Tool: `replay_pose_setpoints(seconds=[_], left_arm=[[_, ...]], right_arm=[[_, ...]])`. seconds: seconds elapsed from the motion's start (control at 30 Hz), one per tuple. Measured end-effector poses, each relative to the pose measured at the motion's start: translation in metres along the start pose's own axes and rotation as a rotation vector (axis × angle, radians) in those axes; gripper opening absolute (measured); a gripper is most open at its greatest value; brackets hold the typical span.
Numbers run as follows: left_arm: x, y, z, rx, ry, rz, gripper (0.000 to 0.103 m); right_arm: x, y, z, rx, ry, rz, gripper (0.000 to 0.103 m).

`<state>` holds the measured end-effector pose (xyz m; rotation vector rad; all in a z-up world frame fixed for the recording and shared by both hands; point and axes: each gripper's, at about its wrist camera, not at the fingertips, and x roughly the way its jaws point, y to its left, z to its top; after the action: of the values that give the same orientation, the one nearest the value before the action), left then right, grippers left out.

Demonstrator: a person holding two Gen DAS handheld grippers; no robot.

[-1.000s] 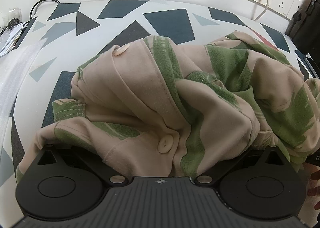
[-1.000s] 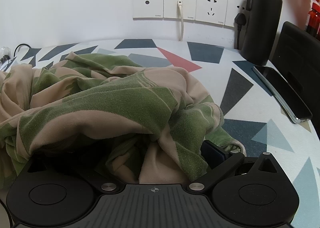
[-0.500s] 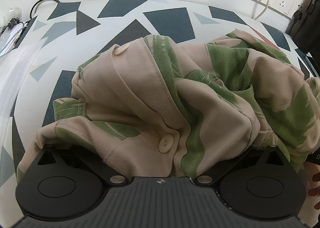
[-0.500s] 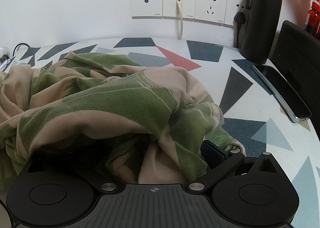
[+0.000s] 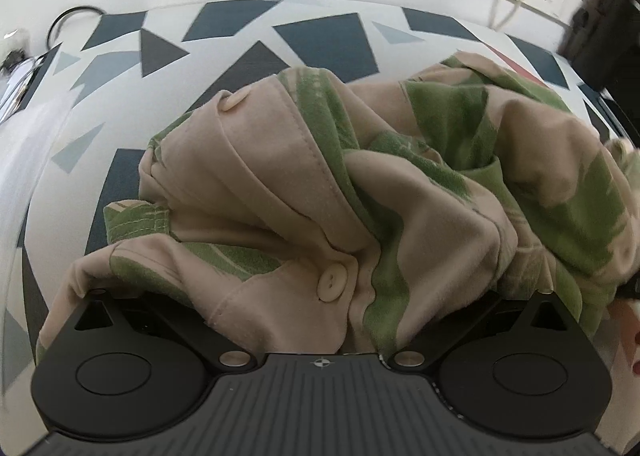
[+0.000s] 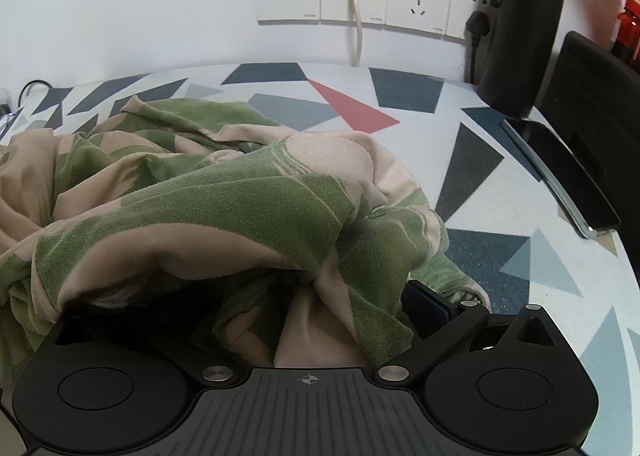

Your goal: Fold clothes

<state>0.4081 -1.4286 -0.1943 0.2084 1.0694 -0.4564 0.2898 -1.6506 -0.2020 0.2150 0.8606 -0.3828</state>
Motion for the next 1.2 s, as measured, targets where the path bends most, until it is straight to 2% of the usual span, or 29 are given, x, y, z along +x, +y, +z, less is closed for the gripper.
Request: replay_pose_setpoints(seconds=[0.13,0.6,1.2], left_arm=[[0.000,0.001,0.001,0.050,0.019,-0.020,0.103],[0.001,0.000,0.002,0.092,0.059,-0.025,0.103],[-0.001,0.000,-0.003,0.102,0.030,-0.023,0.103]], right_arm=[[0.000,0.005,0.002,0.042,0.026,-0.039,0.102],[-0.004,0.013,-0.001,0.155,0.061,-0.131,0.102],[-0.006,0.012,-0.005,0.143,0.030,-0.124,0.102]])
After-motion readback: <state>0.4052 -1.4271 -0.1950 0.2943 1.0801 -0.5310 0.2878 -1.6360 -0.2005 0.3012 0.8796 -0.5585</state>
